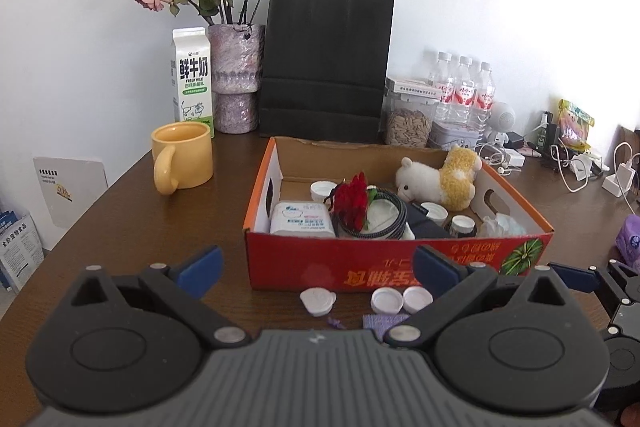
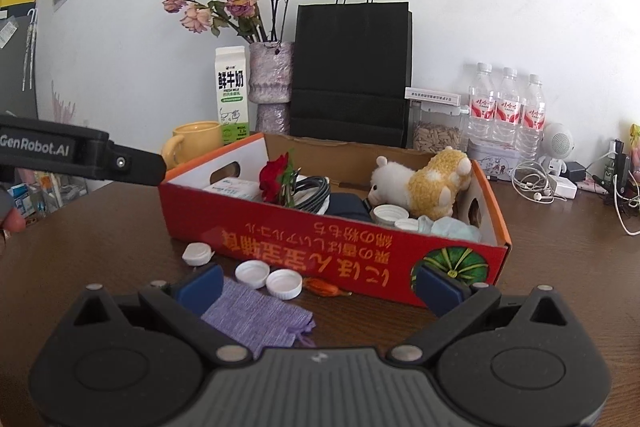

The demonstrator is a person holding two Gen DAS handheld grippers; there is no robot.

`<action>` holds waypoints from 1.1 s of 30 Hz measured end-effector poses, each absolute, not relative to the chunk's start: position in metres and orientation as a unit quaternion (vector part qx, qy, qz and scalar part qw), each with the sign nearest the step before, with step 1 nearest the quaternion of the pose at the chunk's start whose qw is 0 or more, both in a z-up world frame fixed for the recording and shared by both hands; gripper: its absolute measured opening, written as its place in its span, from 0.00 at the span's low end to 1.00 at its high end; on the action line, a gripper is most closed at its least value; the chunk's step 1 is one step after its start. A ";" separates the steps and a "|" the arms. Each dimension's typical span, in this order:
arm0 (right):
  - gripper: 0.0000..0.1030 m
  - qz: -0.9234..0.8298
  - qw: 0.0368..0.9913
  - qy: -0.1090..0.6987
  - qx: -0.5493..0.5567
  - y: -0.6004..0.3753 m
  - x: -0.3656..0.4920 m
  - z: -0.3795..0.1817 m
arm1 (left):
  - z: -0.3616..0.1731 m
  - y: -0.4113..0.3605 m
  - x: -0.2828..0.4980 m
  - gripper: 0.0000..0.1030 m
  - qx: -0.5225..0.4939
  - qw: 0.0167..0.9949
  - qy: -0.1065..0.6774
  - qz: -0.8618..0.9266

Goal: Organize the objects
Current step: 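Withdraw both tools from the box toward the purple pouch, then grasp the thin black cable with the left tool while the right tool approaches the white puck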

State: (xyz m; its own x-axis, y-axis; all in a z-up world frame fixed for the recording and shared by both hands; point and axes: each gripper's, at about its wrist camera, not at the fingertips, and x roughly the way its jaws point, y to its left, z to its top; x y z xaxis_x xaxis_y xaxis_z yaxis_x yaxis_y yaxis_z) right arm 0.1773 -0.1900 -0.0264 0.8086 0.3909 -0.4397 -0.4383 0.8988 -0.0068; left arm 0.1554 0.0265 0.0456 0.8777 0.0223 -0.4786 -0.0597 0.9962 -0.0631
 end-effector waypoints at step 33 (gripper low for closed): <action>0.85 0.286 0.912 0.292 -0.032 -0.172 0.152 -0.061 | -0.015 0.022 0.122 0.50 -0.125 0.932 0.337 -0.037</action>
